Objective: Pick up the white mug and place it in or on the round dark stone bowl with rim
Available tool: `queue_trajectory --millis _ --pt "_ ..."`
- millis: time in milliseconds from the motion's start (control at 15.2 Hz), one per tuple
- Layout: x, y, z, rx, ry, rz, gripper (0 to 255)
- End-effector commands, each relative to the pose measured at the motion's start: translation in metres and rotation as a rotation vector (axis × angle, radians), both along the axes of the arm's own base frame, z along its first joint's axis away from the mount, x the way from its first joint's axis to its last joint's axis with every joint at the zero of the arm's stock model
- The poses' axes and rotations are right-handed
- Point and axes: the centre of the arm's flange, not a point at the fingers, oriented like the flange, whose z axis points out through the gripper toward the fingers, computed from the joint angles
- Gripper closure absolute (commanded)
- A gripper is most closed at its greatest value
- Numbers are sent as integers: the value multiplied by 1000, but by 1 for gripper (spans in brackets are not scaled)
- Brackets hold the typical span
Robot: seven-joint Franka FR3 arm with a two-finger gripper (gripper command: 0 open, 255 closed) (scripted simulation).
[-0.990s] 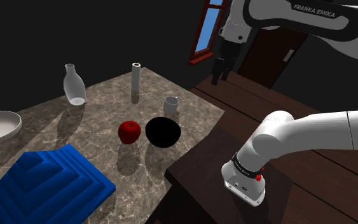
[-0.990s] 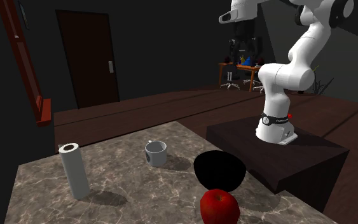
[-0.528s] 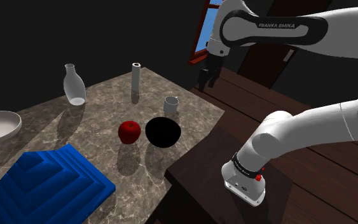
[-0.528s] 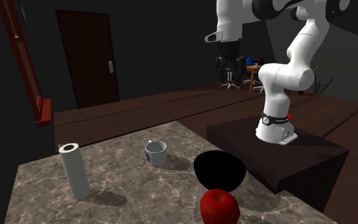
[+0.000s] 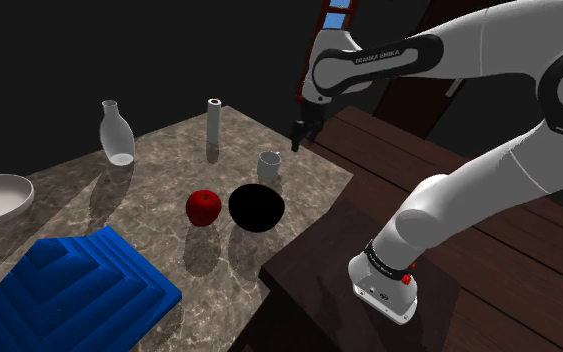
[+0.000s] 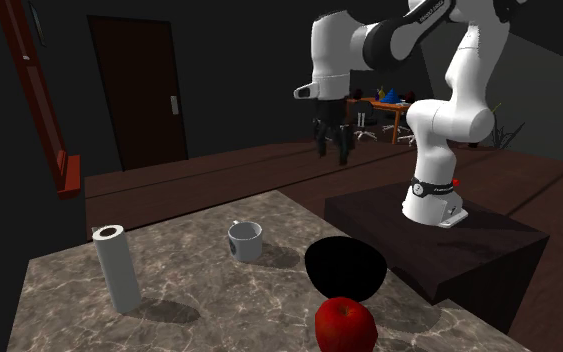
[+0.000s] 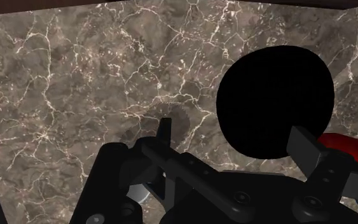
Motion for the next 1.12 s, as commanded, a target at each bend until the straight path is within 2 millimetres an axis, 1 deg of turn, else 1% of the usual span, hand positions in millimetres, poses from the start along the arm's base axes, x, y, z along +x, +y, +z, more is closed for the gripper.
queue_trajectory --millis 0,1056 --pt "17 -4 -19 -6 -6 -3 0" --pt "150 -46 -171 -53 -45 -29 0"
